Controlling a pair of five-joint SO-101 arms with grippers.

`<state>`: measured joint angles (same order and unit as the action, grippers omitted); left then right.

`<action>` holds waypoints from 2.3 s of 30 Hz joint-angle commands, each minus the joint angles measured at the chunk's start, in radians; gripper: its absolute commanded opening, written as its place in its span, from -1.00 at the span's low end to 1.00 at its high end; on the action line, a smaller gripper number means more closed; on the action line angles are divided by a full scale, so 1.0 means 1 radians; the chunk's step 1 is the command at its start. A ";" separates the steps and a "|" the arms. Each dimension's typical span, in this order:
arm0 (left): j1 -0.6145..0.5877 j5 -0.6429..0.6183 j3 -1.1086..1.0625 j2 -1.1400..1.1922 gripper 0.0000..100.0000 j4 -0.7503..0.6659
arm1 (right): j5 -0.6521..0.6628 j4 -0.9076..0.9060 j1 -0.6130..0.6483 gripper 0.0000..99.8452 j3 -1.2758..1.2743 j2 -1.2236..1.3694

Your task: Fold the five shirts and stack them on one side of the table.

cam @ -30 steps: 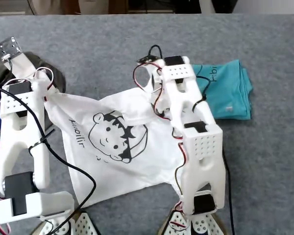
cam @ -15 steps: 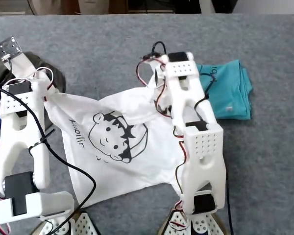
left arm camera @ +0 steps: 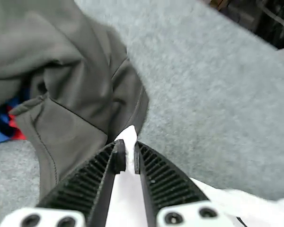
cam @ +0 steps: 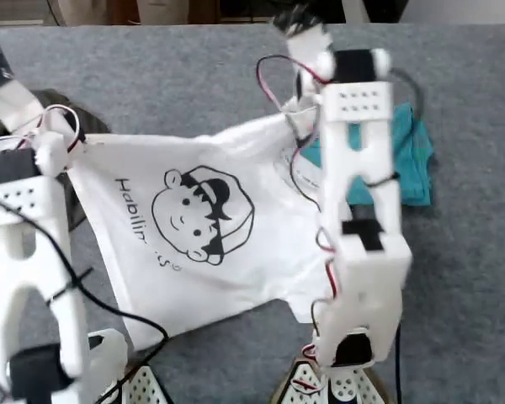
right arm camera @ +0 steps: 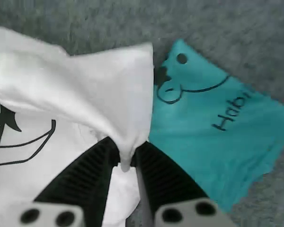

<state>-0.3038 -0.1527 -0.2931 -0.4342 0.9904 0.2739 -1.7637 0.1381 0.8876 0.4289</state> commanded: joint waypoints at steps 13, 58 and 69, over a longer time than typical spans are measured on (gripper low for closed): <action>0.095 0.011 0.528 -0.484 -0.96 0.522 | -0.009 0.138 -0.018 -0.97 0.045 -0.983; 0.089 0.064 -0.377 -0.624 -0.96 -0.279 | 0.051 1.019 0.119 -1.00 -1.064 -1.095; 0.029 0.064 -0.138 -0.171 -0.96 -0.522 | -0.118 1.135 0.071 -1.00 -0.628 -0.601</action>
<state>-0.2624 -0.0974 -0.5386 -0.6751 0.5163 0.1757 -0.6575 0.2256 0.0898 -0.2785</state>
